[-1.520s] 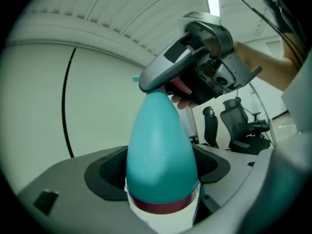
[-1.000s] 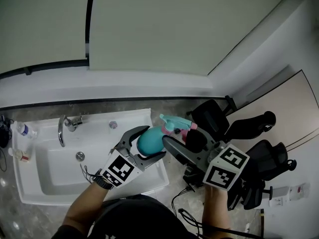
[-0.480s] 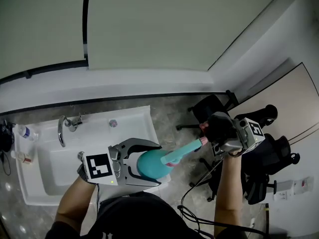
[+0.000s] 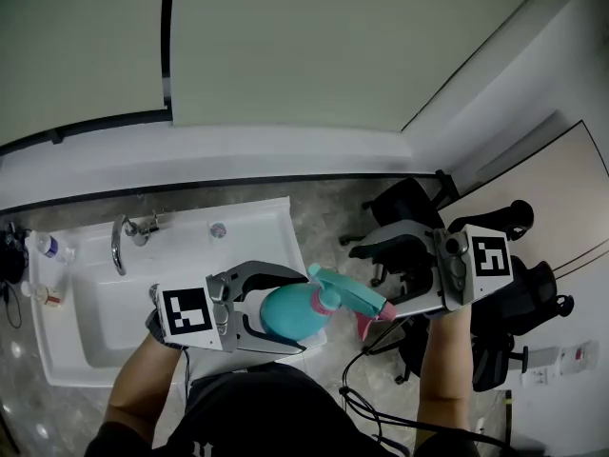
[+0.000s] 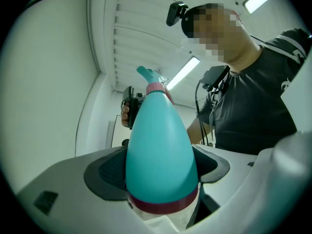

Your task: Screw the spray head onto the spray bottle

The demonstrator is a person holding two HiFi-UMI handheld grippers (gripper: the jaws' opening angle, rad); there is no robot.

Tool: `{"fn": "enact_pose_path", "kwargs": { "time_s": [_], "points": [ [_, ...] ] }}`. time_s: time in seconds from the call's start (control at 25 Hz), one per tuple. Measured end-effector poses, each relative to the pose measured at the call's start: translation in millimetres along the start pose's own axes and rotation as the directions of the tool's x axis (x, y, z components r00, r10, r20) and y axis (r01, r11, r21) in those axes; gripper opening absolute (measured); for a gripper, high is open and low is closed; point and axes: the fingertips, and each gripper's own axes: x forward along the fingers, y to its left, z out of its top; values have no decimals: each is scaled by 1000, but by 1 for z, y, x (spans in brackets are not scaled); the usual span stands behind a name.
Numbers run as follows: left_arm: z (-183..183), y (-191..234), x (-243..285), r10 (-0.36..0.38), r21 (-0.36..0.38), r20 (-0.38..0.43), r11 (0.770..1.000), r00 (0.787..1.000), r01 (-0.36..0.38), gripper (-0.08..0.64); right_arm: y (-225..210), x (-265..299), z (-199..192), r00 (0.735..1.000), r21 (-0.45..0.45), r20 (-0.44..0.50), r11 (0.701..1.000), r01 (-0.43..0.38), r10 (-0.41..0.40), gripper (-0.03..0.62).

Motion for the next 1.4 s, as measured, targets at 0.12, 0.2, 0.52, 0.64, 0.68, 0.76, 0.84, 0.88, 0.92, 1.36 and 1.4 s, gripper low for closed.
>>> {"fn": "enact_pose_path", "kwargs": {
  "time_s": [0.12, 0.2, 0.52, 0.64, 0.68, 0.76, 0.84, 0.88, 0.92, 1.36, 1.4],
  "points": [
    [-1, -9, 6, -48, -3, -18, 999, 999, 48, 391, 6, 13, -8, 998, -21, -56, 1000, -6, 5, 270],
    [-1, -15, 15, -94, -11, -25, 995, 995, 94, 391, 9, 17, -13, 997, -13, -71, 999, -39, 38, 270],
    [-5, -31, 12, -200, -40, -27, 979, 979, 199, 391, 35, 47, -22, 975, 3, -35, 976, -218, 218, 268],
    [-4, -25, 11, -170, -30, -24, 985, 985, 169, 391, 37, 51, -21, 981, -10, -45, 982, -187, 187, 171],
    [-3, -22, 9, -158, -28, -24, 987, 987, 157, 391, 35, 51, -20, 985, -15, -46, 986, -167, 167, 156],
    [-4, -18, 7, -130, -19, -28, 991, 991, 129, 391, 30, 53, -20, 990, -20, -55, 991, -134, 133, 156],
    [-4, -15, 7, -106, -13, -25, 994, 994, 106, 391, 26, 53, -19, 993, -17, -54, 995, -102, 101, 155],
    [-4, -13, 7, -96, -12, -24, 995, 995, 95, 391, 24, 53, -20, 995, -17, -54, 996, -83, 82, 155],
    [-4, -10, 6, -85, -11, -25, 996, 996, 84, 391, 21, 52, -20, 997, -17, -55, 998, -64, 63, 154],
    [-11, 20, 0, 117, 25, -36, 993, 992, -116, 391, -16, 47, -30, 971, 47, -88, 972, 229, -224, 153],
    [-10, 25, 0, 150, 39, -29, 988, 988, -149, 391, -21, 45, -33, 959, 65, -106, 960, 271, -263, 153]
  ]
}}
